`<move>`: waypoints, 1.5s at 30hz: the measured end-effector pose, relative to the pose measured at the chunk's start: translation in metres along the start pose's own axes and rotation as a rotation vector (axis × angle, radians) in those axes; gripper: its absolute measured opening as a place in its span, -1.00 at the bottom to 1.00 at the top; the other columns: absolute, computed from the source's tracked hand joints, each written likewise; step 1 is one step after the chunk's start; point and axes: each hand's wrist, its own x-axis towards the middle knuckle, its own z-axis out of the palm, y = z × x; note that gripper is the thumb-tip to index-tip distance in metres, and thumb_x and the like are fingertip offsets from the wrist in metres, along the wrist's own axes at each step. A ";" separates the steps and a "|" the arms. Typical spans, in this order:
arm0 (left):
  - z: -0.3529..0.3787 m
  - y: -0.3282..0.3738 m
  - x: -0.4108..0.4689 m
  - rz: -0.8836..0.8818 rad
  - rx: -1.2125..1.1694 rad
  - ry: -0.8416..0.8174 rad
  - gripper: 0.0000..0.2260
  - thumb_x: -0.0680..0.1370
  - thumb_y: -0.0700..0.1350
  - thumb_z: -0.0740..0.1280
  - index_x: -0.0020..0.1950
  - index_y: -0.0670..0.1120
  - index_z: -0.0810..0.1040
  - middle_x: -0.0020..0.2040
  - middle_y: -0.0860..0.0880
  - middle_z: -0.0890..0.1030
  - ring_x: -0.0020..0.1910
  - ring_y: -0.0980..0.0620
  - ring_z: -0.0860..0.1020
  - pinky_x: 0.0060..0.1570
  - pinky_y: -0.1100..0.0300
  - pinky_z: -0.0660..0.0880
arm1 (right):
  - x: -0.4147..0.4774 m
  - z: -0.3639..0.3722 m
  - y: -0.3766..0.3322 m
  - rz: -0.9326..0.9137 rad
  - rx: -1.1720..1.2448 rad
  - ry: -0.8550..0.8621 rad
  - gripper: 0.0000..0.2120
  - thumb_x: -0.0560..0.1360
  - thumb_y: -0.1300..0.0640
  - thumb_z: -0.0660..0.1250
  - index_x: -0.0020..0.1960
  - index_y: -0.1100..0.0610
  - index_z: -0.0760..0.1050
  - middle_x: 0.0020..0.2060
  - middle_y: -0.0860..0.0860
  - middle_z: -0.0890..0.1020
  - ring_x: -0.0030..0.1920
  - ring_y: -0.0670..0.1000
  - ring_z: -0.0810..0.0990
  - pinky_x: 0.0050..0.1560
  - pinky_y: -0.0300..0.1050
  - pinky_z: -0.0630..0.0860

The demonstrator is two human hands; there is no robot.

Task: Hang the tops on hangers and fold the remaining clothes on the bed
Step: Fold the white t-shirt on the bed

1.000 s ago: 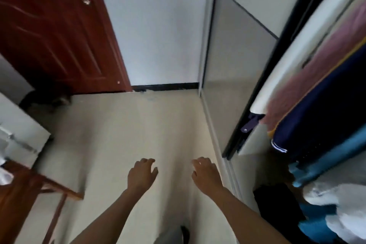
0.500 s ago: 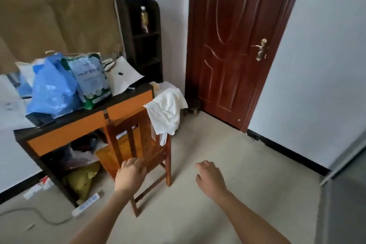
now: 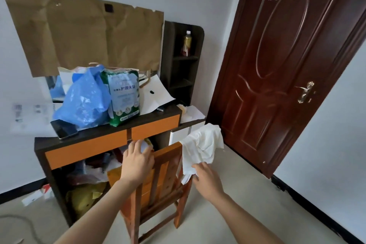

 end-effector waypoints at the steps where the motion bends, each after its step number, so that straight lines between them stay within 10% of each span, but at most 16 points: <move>1: 0.004 -0.002 0.014 -0.008 -0.004 -0.037 -0.71 0.34 -0.16 0.52 0.03 -0.16 0.63 0.15 -0.28 0.55 0.15 -0.35 0.49 -0.04 -0.24 0.50 | 0.013 0.002 0.000 0.006 -0.005 -0.008 -0.63 0.58 0.12 0.16 0.38 0.08 0.33 0.26 0.03 0.44 0.26 0.05 0.39 0.16 -0.17 0.36; 5: 0.023 -0.007 0.045 -0.126 0.020 -0.219 -0.68 0.59 0.04 0.15 0.31 0.00 0.46 0.35 -0.08 0.39 0.36 -0.14 0.27 0.25 -0.02 0.27 | 0.040 0.018 0.004 0.039 -0.025 -0.059 -0.61 0.59 0.09 0.16 0.41 0.06 0.29 0.29 0.02 0.43 0.28 0.03 0.37 0.20 -0.18 0.37; 11: 0.029 -0.007 0.050 -0.103 0.055 -0.298 -0.73 0.58 0.12 0.13 0.01 0.01 0.55 -0.21 0.05 0.50 -0.16 0.03 0.53 -0.26 0.22 0.41 | 0.087 0.028 0.016 0.074 -0.076 -0.002 -0.56 0.52 0.10 0.29 0.38 0.10 0.33 0.34 0.12 0.37 0.33 0.15 0.35 0.16 -0.05 0.43; 15: 0.033 -0.008 0.051 -0.162 0.078 -0.311 -0.72 0.57 0.14 0.15 0.05 0.01 0.55 -0.13 0.03 0.59 -0.09 0.01 0.58 -0.23 0.22 0.45 | 0.134 0.021 0.033 0.091 -0.104 0.067 -0.37 0.16 0.09 0.62 0.19 0.17 0.54 0.16 0.28 0.53 0.14 0.31 0.53 -0.07 0.12 0.54; 19: 0.036 -0.009 0.051 -0.228 0.095 -0.336 -0.69 0.56 0.14 0.14 0.16 0.06 0.54 -0.01 0.02 0.62 -0.04 0.00 0.58 -0.17 0.18 0.47 | 0.166 0.021 0.048 -0.056 -0.277 -0.095 -0.36 0.51 -0.12 0.25 0.50 -0.13 0.06 0.49 0.06 0.13 0.48 0.19 0.05 0.36 0.11 0.13; 30: 0.026 0.003 0.051 -0.367 0.201 -0.338 -0.76 0.57 0.05 0.13 0.06 0.03 0.55 0.06 0.01 0.61 0.04 -0.02 0.55 -0.18 0.19 0.39 | 0.164 0.029 0.055 -0.197 -0.253 0.040 -0.58 0.53 0.23 0.21 0.37 0.01 0.37 0.31 0.10 0.43 0.25 0.25 0.37 0.19 0.08 0.33; 38: 0.031 0.020 0.033 -0.642 0.209 -0.154 -0.49 0.58 0.23 0.08 0.45 0.00 0.27 0.33 -0.07 0.43 0.36 -0.11 0.29 0.22 0.05 0.34 | 0.163 0.008 0.081 -0.289 -0.052 0.030 -0.56 0.56 0.34 0.07 0.37 0.05 0.38 0.32 -0.03 0.43 0.22 0.08 0.36 0.16 -0.16 0.32; 45: 0.064 0.102 -0.019 -0.705 -0.067 0.307 -0.46 0.49 0.16 0.12 0.39 -0.09 0.37 0.39 -0.18 0.38 0.42 -0.19 0.21 0.33 -0.21 0.21 | 0.122 -0.002 0.105 -0.206 0.386 0.163 -0.81 0.44 0.41 0.26 -0.05 0.27 0.61 -0.09 0.07 0.65 -0.13 0.04 0.44 -0.25 -0.14 0.37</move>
